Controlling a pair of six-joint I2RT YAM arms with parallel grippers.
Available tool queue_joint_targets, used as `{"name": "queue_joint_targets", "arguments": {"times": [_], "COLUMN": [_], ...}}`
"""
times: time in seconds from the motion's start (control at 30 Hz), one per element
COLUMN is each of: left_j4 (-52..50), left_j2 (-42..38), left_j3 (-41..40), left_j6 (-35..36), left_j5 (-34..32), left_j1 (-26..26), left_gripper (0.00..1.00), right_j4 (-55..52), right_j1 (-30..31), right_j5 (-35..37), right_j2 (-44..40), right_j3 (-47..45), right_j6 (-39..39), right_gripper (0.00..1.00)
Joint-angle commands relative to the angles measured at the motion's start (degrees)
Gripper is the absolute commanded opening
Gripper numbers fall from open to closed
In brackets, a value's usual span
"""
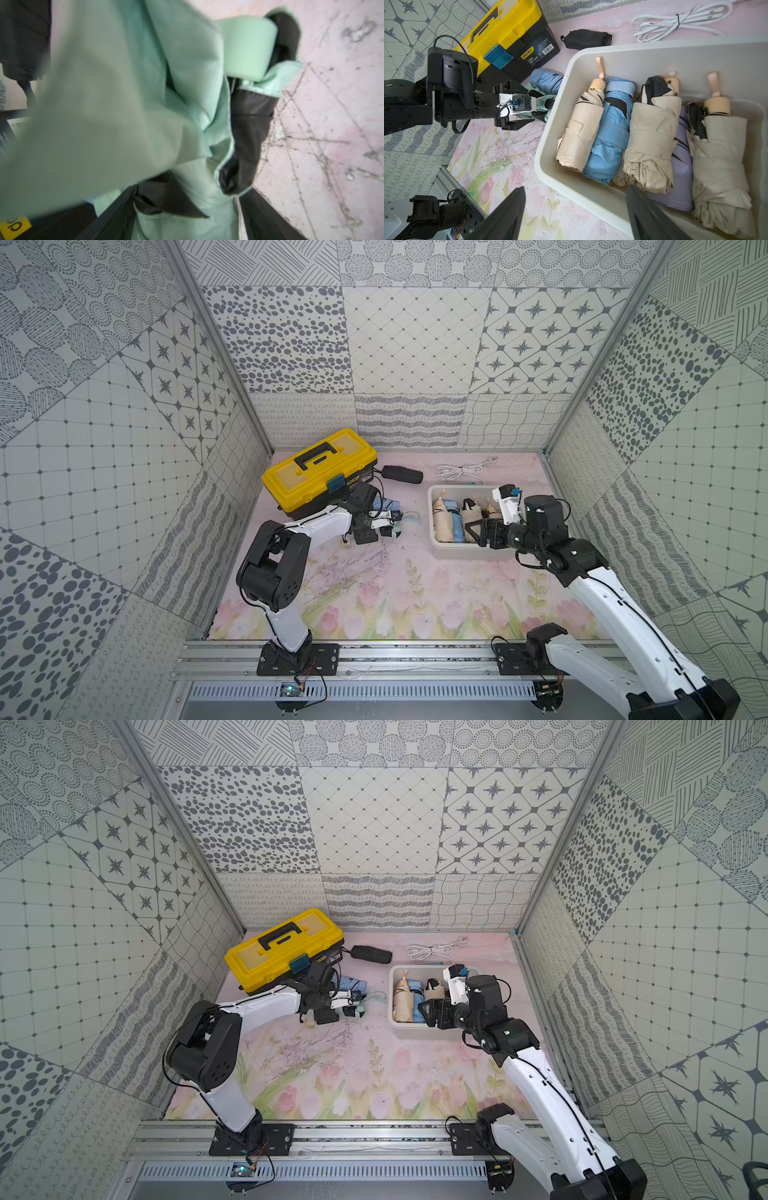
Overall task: Put the umbrella into the storage box
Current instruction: Pick up the umbrella from the center of the board.
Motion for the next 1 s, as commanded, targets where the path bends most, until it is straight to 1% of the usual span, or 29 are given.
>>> {"name": "queue_joint_targets", "arguments": {"times": [0.0, 0.13, 0.23, 0.37, 0.5, 0.7, 0.83, 0.97], "left_j4": [-6.1, -5.4, -5.7, -6.1, -6.1, -8.5, -10.0, -11.5], "left_j2": [2.0, 3.6, 4.2, 4.1, 2.0, -2.7, -7.2, -13.7], "left_j3": [1.1, 0.7, 0.7, 0.6, -0.5, -2.0, -2.8, -3.2], "left_j6": [0.7, -0.3, -1.0, -1.1, -0.9, -3.1, -6.8, -14.9], "left_j5": [2.7, -0.1, -0.7, -1.8, -2.0, -1.7, -0.9, 2.5], "left_j1": [0.8, 0.8, 0.8, 0.8, 0.8, 0.8, 0.8, 0.6], "left_gripper": [0.73, 0.70, 0.66, 0.55, 0.46, 0.40, 0.38, 0.37], "right_j4": [1.3, 1.3, 1.3, 1.3, 1.3, 1.3, 1.3, 1.3], "right_j1": [-0.2, -0.2, -0.2, -0.2, -0.2, -0.2, -0.2, -0.2], "right_j5": [0.6, 0.4, 0.4, 0.4, 0.3, 0.4, 0.4, 0.1], "right_j2": [0.8, 1.5, 1.3, 0.9, 0.3, -1.6, -3.2, -4.7], "right_j3": [0.6, 1.1, 1.3, 1.1, 0.8, 0.2, -0.2, -0.8], "right_j6": [-1.3, -1.8, -2.0, -1.9, -1.5, -1.3, -0.8, -0.1], "right_gripper": [0.82, 0.82, 0.82, 0.82, 0.82, 0.82, 0.82, 0.82]}}
